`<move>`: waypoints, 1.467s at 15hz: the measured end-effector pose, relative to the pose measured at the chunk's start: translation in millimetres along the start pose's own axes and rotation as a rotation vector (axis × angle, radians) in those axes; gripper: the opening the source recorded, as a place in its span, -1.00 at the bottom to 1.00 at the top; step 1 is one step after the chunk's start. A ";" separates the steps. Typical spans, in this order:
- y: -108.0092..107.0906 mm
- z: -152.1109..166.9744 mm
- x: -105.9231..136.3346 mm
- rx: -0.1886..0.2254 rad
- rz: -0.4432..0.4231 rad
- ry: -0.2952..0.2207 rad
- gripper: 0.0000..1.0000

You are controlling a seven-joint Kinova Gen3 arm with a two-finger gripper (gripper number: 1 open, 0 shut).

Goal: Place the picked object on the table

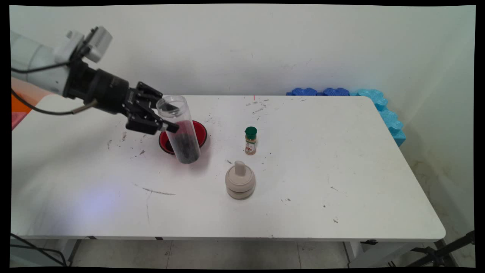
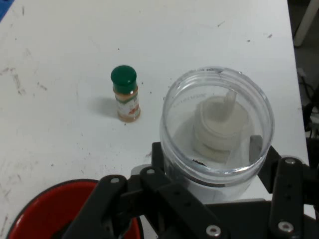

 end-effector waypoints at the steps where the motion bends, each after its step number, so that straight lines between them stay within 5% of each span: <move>1: 1.2 5.6 -4.4 0.003 -0.002 -0.004 -1.00; 22: 23.6 93.9 -52.7 -0.013 -0.012 -0.056 -1.00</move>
